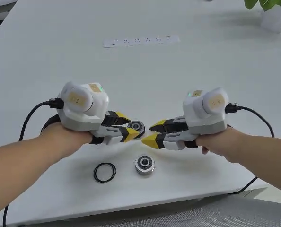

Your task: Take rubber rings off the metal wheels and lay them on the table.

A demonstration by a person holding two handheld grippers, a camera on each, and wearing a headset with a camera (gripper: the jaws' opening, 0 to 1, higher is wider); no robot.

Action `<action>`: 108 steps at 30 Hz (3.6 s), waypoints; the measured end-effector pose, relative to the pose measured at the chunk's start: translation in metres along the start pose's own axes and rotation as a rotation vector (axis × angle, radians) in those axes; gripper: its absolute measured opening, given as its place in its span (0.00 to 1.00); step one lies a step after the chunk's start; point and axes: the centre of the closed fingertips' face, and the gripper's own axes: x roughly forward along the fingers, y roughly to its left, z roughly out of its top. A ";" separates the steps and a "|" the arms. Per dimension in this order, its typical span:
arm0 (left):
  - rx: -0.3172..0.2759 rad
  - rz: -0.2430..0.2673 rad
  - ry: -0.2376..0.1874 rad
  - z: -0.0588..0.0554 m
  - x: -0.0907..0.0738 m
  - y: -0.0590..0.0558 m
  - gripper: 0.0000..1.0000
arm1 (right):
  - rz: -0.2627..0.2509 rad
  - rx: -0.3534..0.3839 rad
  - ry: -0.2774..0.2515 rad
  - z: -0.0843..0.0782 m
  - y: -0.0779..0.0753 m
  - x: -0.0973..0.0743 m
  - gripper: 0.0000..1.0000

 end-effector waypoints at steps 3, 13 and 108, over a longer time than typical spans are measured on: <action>0.003 0.003 0.003 0.001 0.001 0.000 0.23 | 0.002 0.000 0.002 -0.001 0.000 0.000 0.25; 0.033 0.005 0.011 0.001 0.006 -0.004 0.18 | -0.006 0.000 -0.002 0.000 -0.003 0.001 0.25; 0.050 0.082 0.026 -0.001 0.009 0.001 0.11 | -0.034 0.253 -0.105 0.022 -0.005 0.001 0.00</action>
